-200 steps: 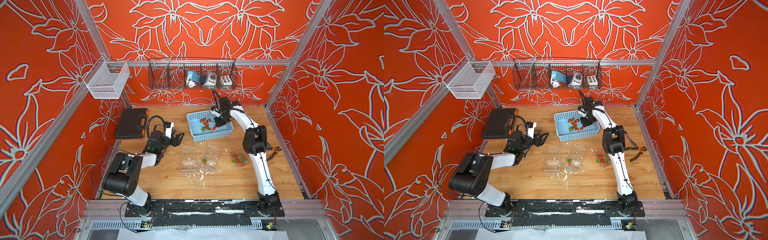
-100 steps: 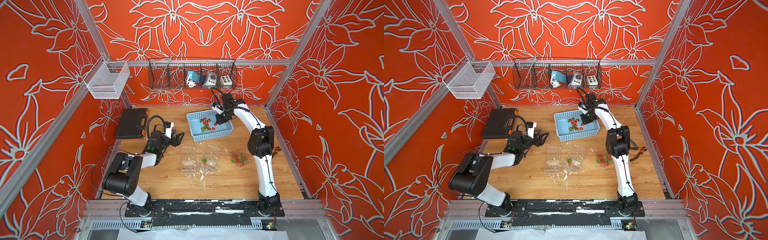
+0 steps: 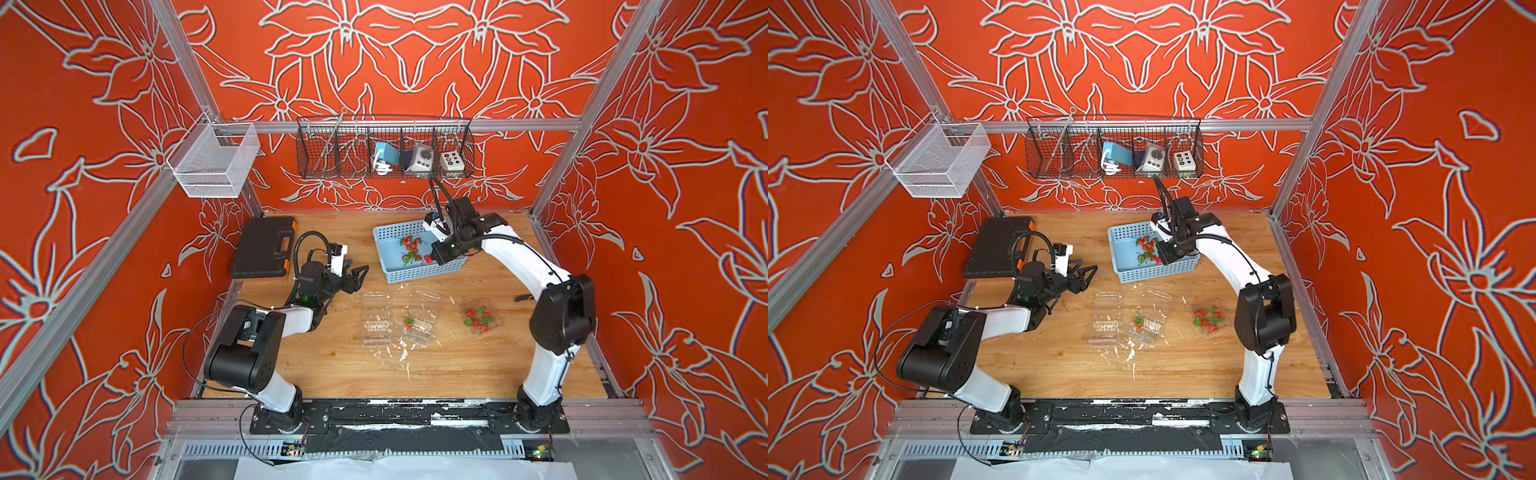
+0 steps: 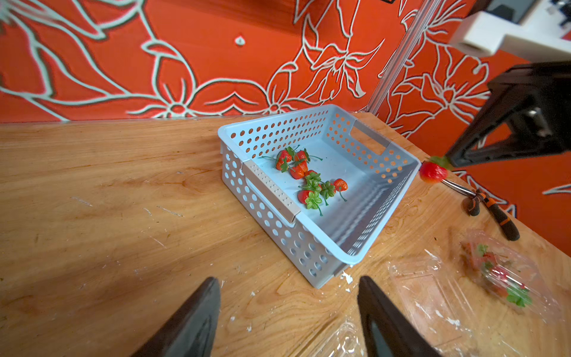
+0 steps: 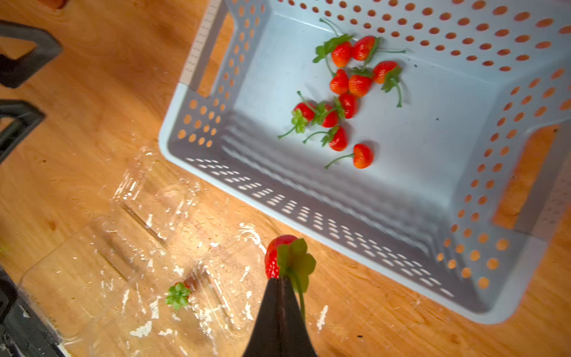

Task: Pack strawberries into containers
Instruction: Pick up the strawberry from the basket, then place the strawberry in the packing box.

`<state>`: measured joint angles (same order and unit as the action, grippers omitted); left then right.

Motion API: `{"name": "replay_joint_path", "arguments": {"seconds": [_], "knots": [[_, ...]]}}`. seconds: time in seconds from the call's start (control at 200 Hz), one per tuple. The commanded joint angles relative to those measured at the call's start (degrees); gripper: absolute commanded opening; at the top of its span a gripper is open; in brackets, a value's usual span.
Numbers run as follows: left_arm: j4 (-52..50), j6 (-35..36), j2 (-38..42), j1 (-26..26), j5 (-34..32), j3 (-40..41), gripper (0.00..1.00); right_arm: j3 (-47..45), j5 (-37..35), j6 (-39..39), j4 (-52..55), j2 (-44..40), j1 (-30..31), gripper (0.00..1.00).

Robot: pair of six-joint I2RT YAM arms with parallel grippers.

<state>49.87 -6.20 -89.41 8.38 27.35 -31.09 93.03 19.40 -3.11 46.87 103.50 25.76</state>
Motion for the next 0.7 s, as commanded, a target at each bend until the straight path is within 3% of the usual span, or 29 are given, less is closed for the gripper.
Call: {"name": "replay_joint_path", "arguments": {"seconds": [0.0,0.185,0.34,0.651,0.696], "knots": [[1.44,0.29,1.20,0.41,0.88,-0.81,0.70,-7.26,-1.76,2.46,-2.92,-5.94,3.16,0.00],[1.46,0.22,1.23,0.41,0.78,-0.72,0.70,-19.50,-1.86,5.65,-3.74,-14.20,8.55,0.00],[1.68,0.07,1.24,0.40,0.86,-0.64,0.70,-27.03,-2.33,8.00,-5.23,-16.10,12.04,0.00],[1.54,0.13,1.52,0.41,0.65,-0.47,0.70,-29.60,-1.82,9.00,-6.68,-12.37,16.20,0.00],[1.63,0.13,1.51,0.41,0.63,-0.46,0.70,-29.41,-1.95,8.87,-6.54,-11.98,16.60,0.07]]}}
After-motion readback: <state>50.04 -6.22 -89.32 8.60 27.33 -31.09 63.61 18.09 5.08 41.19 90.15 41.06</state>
